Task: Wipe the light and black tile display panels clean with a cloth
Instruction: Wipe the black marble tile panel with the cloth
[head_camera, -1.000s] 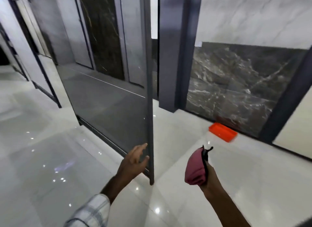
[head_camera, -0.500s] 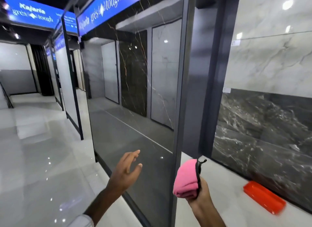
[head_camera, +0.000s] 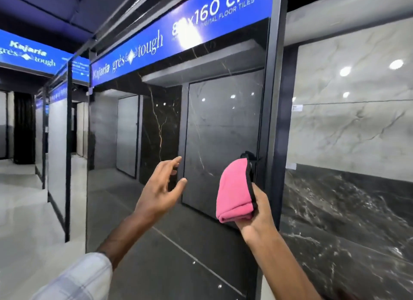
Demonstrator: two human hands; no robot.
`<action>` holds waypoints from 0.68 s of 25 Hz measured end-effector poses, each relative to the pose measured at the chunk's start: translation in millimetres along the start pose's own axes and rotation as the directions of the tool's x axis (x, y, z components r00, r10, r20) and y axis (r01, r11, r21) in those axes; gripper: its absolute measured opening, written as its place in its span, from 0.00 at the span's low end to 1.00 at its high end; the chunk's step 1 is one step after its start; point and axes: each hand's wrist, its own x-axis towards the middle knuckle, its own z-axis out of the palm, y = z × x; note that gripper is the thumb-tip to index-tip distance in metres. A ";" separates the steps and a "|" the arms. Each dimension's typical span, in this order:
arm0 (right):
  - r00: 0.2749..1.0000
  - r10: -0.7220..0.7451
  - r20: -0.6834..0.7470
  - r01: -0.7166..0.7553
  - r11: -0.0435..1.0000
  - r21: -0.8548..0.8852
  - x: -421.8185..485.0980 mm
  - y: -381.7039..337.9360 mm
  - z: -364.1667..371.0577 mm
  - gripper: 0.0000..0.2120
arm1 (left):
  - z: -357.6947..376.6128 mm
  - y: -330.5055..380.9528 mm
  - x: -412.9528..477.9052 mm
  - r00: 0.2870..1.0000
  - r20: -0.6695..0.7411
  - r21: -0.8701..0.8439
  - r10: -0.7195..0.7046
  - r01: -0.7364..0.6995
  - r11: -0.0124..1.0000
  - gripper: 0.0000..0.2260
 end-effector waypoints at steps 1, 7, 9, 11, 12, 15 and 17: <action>0.998 -0.064 -0.003 0.064 0.998 0.027 10.3 -6.5 25.2 0.11 | -6.4 -10.9 19.4 0.999 0.011 -0.013 0.032 -0.032 0.999 0.32; 0.927 -0.374 -0.009 0.371 0.923 -0.101 50.6 -39.0 151.3 0.11 | -34.2 -58.7 139.6 0.973 0.059 -0.017 0.222 -0.221 0.975 0.35; 0.898 -0.440 -0.004 0.434 0.888 -0.154 57.3 -58.7 172.9 0.14 | -36.4 -66.0 174.7 0.961 0.077 -0.038 0.264 -0.262 0.964 0.37; 0.839 -0.545 0.007 0.534 0.819 -0.211 58.9 -78.9 185.0 0.08 | -32.7 -67.9 201.4 0.947 0.053 -0.032 0.316 -0.314 0.949 0.38; 0.784 -0.620 0.022 0.604 0.754 -0.259 64.0 -88.7 191.3 0.06 | -30.7 -68.5 214.2 0.942 0.044 -0.033 0.332 -0.331 0.943 0.38; 0.454 -0.881 0.135 0.785 0.323 -0.529 91.7 -117.8 201.8 0.06 | -21.0 -70.7 244.9 0.927 0.028 -0.050 0.375 -0.373 0.926 0.39; 0.140 -0.926 0.349 0.554 -0.219 -0.803 117.0 -136.5 200.2 0.18 | -9.3 -73.5 260.3 0.913 0.012 -0.040 0.409 -0.408 0.912 0.39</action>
